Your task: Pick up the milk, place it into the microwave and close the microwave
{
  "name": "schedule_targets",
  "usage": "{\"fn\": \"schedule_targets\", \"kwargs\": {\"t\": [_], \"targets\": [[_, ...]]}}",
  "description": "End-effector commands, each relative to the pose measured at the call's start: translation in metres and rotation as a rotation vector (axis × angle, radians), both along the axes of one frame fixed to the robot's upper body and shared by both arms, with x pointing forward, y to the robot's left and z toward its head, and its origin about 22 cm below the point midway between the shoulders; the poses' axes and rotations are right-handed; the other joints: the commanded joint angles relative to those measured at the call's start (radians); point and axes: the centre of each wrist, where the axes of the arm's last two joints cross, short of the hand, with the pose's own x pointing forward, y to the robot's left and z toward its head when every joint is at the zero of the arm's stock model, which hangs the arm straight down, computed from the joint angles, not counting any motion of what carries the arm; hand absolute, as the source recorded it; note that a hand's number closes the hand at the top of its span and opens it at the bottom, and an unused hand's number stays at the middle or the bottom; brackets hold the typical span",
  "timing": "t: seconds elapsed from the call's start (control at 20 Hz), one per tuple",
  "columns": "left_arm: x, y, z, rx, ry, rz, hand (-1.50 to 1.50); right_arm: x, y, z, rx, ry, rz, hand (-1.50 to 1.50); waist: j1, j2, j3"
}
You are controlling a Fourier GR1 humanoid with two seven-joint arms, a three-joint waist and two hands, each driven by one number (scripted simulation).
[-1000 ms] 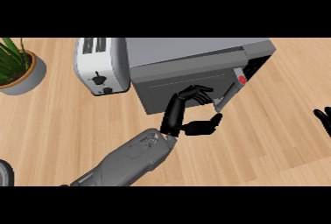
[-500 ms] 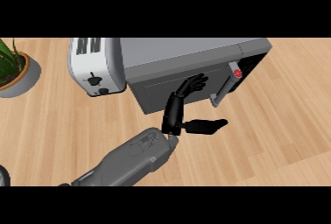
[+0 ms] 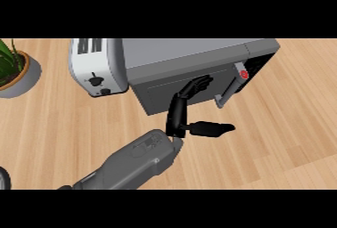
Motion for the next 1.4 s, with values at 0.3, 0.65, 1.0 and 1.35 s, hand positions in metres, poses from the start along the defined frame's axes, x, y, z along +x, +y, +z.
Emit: {"fn": "schedule_targets", "kwargs": {"t": [0.3,0.65,1.0,1.35], "targets": [[0.028,0.004,0.016,-0.019,-0.020,0.106,-1.50,0.010,-0.005,0.014,-0.038,-0.023,-0.016,1.50,-0.011,0.015,0.001],[0.026,0.003,0.012,-0.028,-0.034,0.081,-1.50,0.026,0.009,-0.045,0.304,0.152,0.147,-1.50,0.010,0.029,0.006],[0.028,0.004,0.011,-0.038,-0.030,0.083,-1.50,0.038,0.001,-0.043,0.366,0.203,0.183,-1.50,-0.001,0.024,0.002],[0.031,0.004,0.013,-0.048,-0.050,0.092,-1.50,0.048,-0.007,-0.040,0.405,0.217,0.219,-1.50,-0.004,0.029,0.004]]}}
